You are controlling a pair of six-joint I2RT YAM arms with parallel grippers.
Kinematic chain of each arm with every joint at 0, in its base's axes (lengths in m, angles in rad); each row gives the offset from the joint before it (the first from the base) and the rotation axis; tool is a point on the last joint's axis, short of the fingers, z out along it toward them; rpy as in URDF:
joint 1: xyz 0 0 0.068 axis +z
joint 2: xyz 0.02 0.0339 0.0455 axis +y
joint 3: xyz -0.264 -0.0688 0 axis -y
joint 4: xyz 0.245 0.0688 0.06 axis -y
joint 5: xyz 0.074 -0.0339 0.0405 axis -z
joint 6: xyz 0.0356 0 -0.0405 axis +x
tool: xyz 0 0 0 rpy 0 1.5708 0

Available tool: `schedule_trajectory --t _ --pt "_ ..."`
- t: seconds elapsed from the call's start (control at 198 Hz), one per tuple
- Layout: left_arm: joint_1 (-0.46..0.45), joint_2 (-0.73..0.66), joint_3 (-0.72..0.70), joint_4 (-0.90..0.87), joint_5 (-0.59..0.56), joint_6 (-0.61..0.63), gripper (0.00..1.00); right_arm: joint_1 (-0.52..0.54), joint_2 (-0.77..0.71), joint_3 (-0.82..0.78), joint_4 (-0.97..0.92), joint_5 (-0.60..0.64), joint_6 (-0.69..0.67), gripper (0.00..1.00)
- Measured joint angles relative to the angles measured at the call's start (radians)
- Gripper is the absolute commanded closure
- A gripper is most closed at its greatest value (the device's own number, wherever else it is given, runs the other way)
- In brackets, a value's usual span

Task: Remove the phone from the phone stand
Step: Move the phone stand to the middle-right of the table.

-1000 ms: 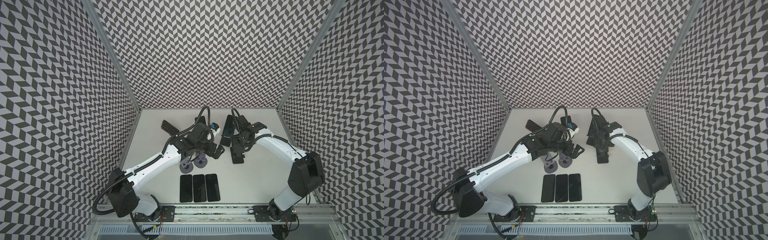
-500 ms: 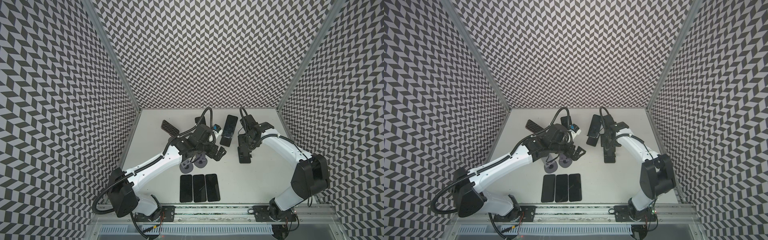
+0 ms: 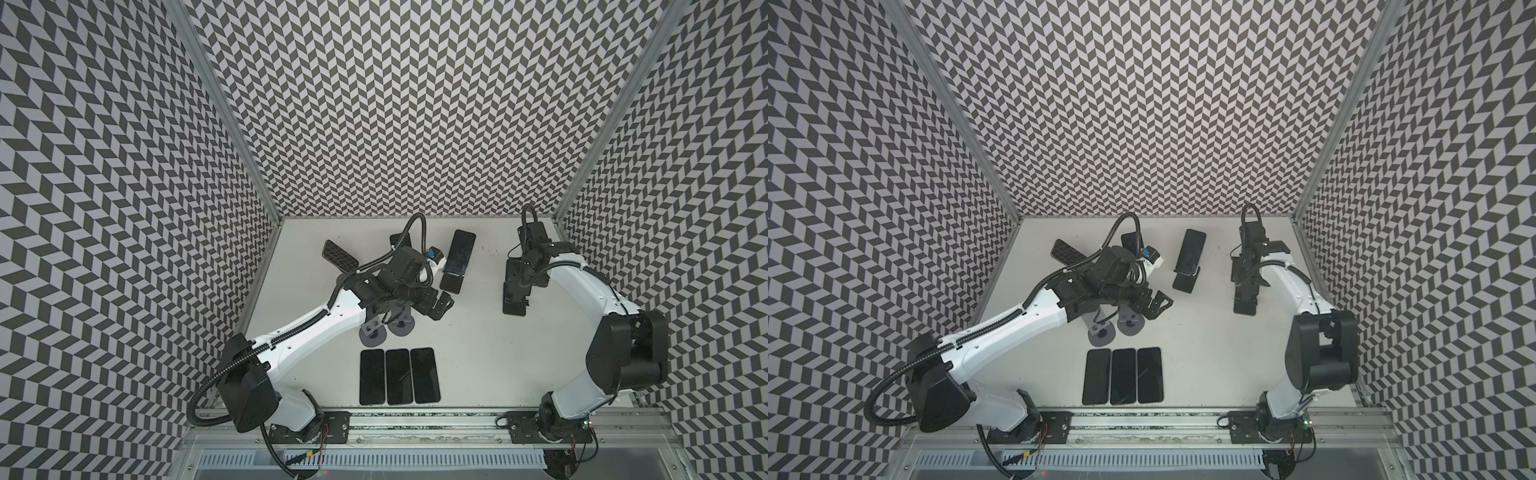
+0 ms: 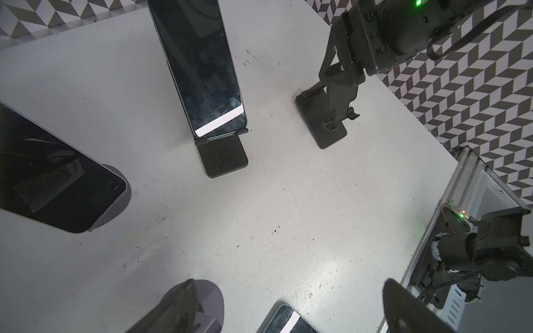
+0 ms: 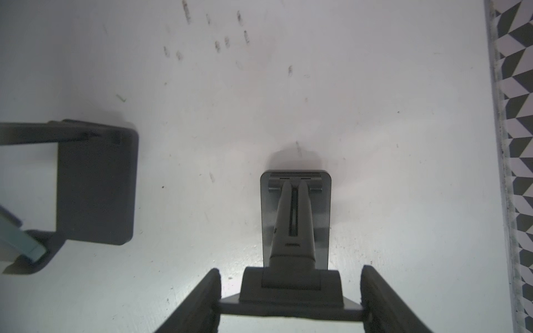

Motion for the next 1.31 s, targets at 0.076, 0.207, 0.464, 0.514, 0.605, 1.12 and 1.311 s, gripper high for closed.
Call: schedule_trajectory --t 0.076,0.207,0.464,0.514,0.605,1.12,1.311 --pt "0.000 0.004 0.003 0.000 0.000 0.000 0.00 -0.029 0.000 0.000 0.009 0.000 -0.007 0.36" --pt "-0.002 0.008 0.016 -0.001 0.000 0.000 0.00 -0.059 0.000 -0.004 0.033 -0.003 -0.011 0.36" --pt "-0.005 0.011 0.028 -0.005 -0.001 0.000 0.00 -0.076 0.000 -0.022 0.056 -0.020 -0.013 0.34" --pt "-0.005 0.011 0.028 -0.006 -0.002 0.000 0.00 -0.078 0.000 -0.022 0.056 -0.025 -0.013 0.32" --pt "-0.005 0.011 0.028 -0.008 -0.005 0.000 0.00 -0.080 0.000 -0.023 0.057 -0.029 -0.013 0.30" --pt "-0.005 0.000 0.028 -0.016 -0.026 0.003 0.00 -0.081 0.001 -0.024 0.076 -0.030 -0.005 0.10" --pt "-0.005 -0.012 0.028 -0.018 -0.027 0.008 0.00 -0.081 -0.005 -0.006 0.061 -0.027 0.009 0.10"
